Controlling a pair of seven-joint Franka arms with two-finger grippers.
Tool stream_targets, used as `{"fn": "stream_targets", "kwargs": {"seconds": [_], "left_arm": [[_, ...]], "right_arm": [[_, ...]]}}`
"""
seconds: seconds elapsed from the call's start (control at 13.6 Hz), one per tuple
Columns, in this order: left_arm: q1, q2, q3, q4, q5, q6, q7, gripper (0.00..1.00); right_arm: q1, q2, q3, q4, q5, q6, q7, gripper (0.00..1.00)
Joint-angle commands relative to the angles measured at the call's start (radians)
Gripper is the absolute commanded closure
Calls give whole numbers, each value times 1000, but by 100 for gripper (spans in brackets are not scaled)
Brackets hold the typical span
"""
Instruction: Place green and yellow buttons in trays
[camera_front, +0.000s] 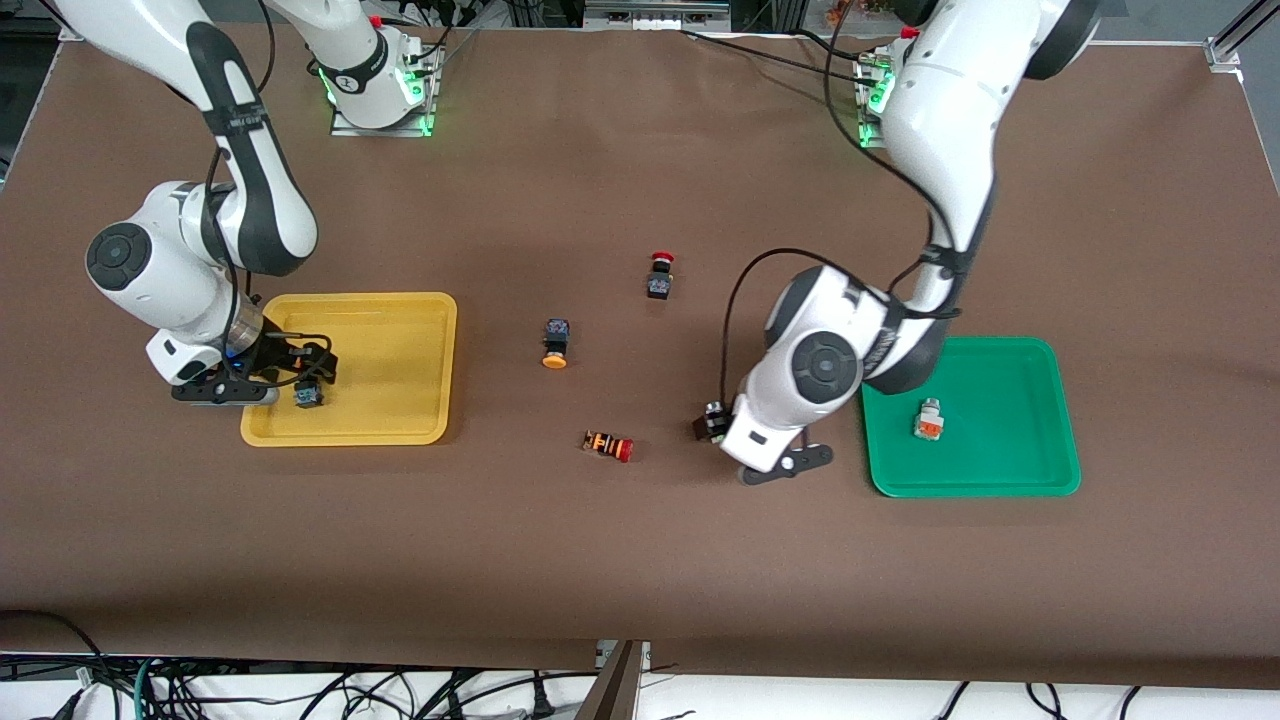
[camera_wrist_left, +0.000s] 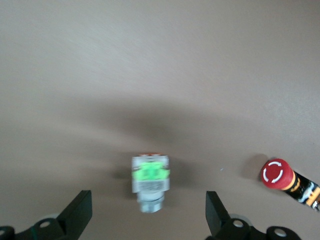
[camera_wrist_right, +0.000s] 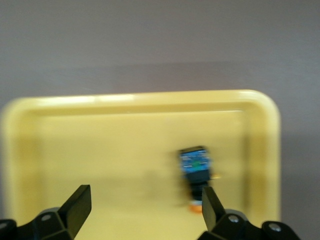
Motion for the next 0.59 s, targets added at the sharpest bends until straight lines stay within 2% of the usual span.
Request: {"fn": "stream_targets", "kwargs": {"seconds": [0.0,0.22,0.37,0.44,0.52], "left_arm": [[-47,60,37,46,34,30,-28,0],[-47,62,37,27,71,30,-18,0],[-47,62,35,16,149,28,-14,0],[-47,63,35,1,160,28,-13,6],[-47,66,34,-6,160,30,-13,17]], "right_arm": [[43,-1,50,40,15,-46,165,2],[182,16,56,43,12,-28,409,2],[267,43,56,43,1,17,558,2],[304,65,57,43,1,50,615,2],[342,88,56,43,1,87,675,2]]}}
